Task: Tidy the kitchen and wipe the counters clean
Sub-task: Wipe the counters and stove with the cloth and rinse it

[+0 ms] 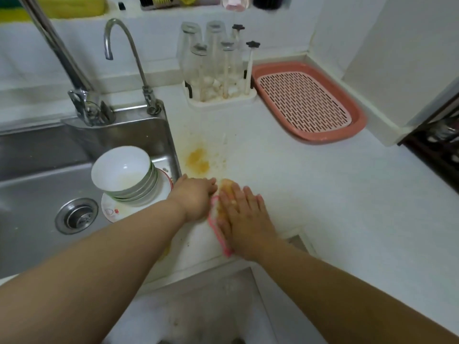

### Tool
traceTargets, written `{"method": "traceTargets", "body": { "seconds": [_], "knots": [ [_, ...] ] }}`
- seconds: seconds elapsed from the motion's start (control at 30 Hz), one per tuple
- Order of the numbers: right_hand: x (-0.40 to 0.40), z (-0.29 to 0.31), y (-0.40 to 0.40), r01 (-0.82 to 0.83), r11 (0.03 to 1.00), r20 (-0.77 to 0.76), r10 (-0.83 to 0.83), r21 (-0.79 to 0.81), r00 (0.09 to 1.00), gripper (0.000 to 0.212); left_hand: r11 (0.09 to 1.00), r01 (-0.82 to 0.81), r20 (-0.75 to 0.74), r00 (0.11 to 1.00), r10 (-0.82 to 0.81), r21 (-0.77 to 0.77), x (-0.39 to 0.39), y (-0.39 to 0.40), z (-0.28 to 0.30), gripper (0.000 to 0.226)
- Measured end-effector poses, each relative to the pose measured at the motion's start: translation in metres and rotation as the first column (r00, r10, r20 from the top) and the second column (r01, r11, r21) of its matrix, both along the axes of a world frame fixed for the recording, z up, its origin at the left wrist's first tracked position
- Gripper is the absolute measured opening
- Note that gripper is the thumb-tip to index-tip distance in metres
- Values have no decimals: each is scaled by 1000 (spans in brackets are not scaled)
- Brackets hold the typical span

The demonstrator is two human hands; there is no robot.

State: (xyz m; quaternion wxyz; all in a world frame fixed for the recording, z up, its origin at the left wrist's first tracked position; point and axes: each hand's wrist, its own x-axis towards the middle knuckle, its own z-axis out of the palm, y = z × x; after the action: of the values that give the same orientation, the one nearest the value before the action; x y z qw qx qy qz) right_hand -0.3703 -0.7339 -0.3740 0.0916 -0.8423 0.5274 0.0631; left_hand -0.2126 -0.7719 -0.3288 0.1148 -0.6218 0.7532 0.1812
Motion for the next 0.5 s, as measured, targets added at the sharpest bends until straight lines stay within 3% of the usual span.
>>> {"method": "traceTargets", "body": {
  "seconds": [0.07,0.13,0.23,0.3,0.37,0.43,0.5],
  "knots": [
    [-23,6,6,15,999,-70,-12,37,997,61,1000,11,34,999,-12,16,-1,2,3,51],
    [-59,9,-10,86,996,-146,-86,-4,986,72,1000,12,44,999,-13,29,-2,4,6,56],
    [-94,12,-38,422,906,-114,-415,39,902,60,1000,7,30,1000,-8,31,-3,8,6,59],
    [-79,13,-43,545,837,-58,-543,43,838,60,999,-4,-7,1000,4,36,-3,10,7,60],
    [-43,10,-34,470,881,-11,-470,53,882,61,999,-41,-64,997,42,27,-1,14,9,56],
    [-3,5,-4,205,978,46,-207,46,977,63,993,-114,-119,987,112,-8,6,25,12,47],
    [16,5,29,-54,998,62,52,24,997,67,978,-206,-150,968,201,-19,23,41,17,41]
  ]
}}
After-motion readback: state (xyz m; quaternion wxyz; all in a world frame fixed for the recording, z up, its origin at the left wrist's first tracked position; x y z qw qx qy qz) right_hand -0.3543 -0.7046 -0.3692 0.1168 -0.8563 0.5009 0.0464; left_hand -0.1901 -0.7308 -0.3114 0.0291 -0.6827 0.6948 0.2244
